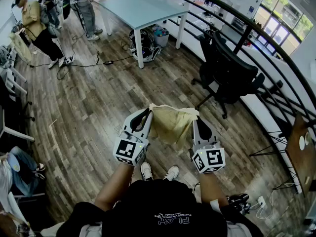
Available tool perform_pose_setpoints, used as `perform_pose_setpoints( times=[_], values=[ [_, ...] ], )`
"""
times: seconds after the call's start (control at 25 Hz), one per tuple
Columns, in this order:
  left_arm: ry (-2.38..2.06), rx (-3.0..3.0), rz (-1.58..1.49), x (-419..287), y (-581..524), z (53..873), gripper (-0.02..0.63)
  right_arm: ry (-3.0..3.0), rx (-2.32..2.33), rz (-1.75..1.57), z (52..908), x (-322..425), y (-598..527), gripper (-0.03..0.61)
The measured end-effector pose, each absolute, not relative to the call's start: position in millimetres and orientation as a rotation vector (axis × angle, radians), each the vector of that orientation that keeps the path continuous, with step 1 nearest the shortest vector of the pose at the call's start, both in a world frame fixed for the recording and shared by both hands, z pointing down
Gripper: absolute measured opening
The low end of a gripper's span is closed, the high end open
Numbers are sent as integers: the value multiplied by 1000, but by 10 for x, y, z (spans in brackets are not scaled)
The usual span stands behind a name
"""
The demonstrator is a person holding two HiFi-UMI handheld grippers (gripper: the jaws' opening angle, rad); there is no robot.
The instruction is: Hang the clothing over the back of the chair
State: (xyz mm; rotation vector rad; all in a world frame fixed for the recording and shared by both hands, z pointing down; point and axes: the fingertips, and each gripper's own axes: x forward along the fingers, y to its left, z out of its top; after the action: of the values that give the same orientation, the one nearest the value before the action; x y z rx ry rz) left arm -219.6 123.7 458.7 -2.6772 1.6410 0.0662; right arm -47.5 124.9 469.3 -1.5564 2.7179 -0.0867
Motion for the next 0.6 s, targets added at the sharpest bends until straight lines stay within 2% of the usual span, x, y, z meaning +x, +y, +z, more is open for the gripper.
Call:
perform_pose_setpoints(
  times=[0.6],
  values=[
    [1607, -2607, -30, -2297, 1340, 4661, 34, 2687, -1541, -136, 4793, -599, 1354, 32]
  ],
)
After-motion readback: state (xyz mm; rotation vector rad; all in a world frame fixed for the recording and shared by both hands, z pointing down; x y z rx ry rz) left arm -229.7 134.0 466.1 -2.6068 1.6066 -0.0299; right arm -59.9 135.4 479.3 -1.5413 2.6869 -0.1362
